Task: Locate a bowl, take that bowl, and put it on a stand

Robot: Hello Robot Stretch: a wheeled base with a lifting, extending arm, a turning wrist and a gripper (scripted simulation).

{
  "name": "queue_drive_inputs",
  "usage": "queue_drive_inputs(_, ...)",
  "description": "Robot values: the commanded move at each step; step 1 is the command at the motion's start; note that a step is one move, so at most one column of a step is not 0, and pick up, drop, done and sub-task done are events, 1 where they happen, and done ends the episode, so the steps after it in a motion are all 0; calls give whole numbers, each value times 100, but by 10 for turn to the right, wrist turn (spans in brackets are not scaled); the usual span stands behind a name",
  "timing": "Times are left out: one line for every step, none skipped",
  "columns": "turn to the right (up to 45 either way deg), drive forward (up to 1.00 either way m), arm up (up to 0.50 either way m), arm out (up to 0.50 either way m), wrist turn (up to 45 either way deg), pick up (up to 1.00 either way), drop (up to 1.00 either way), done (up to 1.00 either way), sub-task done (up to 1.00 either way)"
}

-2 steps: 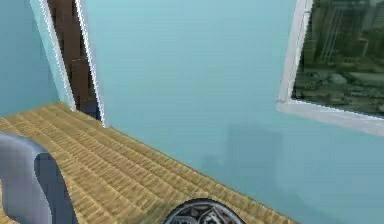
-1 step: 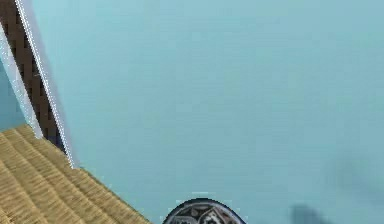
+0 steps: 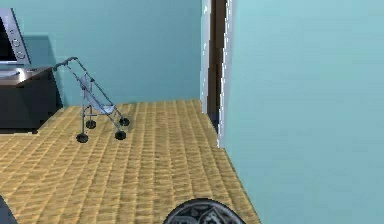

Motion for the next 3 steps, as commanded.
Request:
queue_drive_inputs(-90,0,0,0,0,0,0,0,0)
queue_drive_inputs(0,80,0,0,0,0,0,0,0)
queue_drive_inputs(-450,0,0,0,0,0,0,0,0)
